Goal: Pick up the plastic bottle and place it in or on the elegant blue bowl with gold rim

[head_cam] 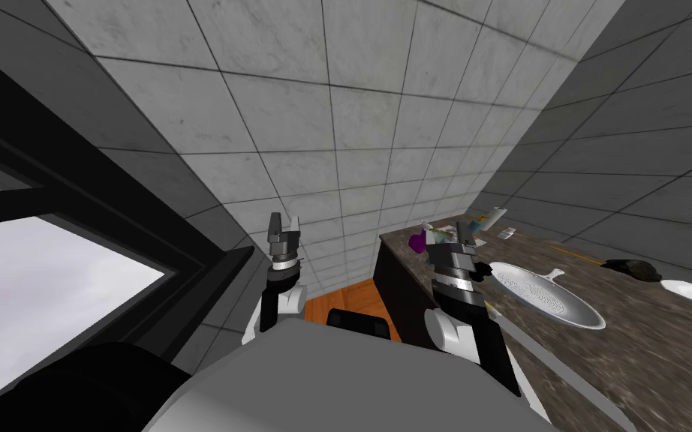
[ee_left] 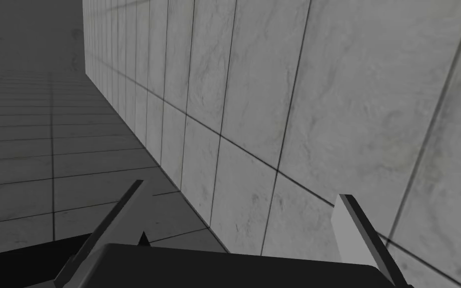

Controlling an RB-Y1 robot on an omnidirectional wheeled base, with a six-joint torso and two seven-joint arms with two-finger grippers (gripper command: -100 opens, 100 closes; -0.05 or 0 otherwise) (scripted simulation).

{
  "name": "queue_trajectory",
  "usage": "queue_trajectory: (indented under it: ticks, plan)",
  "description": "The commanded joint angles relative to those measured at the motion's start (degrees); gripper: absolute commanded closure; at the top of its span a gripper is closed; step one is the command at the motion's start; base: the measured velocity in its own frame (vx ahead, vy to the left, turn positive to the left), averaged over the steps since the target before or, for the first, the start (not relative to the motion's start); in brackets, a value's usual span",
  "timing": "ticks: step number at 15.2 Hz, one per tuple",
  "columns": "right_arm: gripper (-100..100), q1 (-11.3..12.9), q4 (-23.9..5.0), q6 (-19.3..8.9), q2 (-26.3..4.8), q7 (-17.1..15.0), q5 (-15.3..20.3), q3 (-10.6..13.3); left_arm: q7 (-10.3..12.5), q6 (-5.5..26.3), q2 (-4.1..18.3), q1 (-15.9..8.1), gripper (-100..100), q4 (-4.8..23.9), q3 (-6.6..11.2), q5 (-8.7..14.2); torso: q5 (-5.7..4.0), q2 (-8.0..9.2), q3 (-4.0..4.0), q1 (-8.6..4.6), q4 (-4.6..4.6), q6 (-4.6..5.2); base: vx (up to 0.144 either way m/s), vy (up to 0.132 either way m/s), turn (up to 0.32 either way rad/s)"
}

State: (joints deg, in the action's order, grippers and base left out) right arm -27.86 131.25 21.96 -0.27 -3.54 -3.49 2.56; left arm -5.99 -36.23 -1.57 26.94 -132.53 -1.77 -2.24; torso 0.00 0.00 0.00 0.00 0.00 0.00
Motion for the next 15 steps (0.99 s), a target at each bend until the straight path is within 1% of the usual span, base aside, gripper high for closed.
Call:
queue_trajectory:
  ticks: [1,4,5,8,12,13,15]
  plan:
    - [-100,-0.14,-0.50,-0.13,-1.71,0.41,0.26,-0.07,0.00,0.00,0.00,0.00,0,0.00,0.00,0.00,0.00,0.00,0.00,0.00,0.00,0.00,0.000,0.000,0.000]
    - [-100,-0.71,-2.44,-0.61,-5.59,1.98,1.26,-0.35,0.00,0.00,0.00,0.00,0,0.00,0.00,0.00,-0.01,-0.04,-0.03,-0.03,-0.01,0.00,0.015,0.002,-0.034]
    - [-100,-0.71,-2.44,-0.61,-5.59,1.98,1.26,-0.35,0.00,0.00,0.00,0.00,0,0.00,0.00,0.00,-0.01,-0.06,-0.04,-0.03,-0.02,0.01,0.022,0.003,-0.027]
    - [-100,-1.68,-5.47,-1.31,-9.37,4.42,2.79,-0.78,0.00,0.00,0.00,0.00,0,0.00,0.00,0.00,-0.01,-0.09,-0.05,-0.03,-0.02,0.01,0.026,0.002,-0.043]
    - [-100,-3.34,-10.46,-2.39,-14.02,8.50,5.40,-1.52,0.00,0.00,0.00,0.01,0,0.00,0.00,0.00,-0.01,-0.17,-0.10,-0.05,-0.05,0.02,0.044,0.002,-0.063]
    - [-100,-3.34,-10.46,-2.39,-14.02,8.50,5.40,-1.52,0.00,0.00,0.00,0.01,0,0.00,0.00,0.00,-0.01,-0.18,-0.11,-0.03,-0.05,0.02,0.038,0.006,-0.043]
    - [-100,-4.18,-13.10,-2.94,-16.21,10.73,6.92,-1.96,0.00,0.00,0.00,0.01,0,0.00,0.00,0.00,-0.01,-0.16,-0.09,-0.03,-0.04,0.01,0.034,0.002,-0.042]
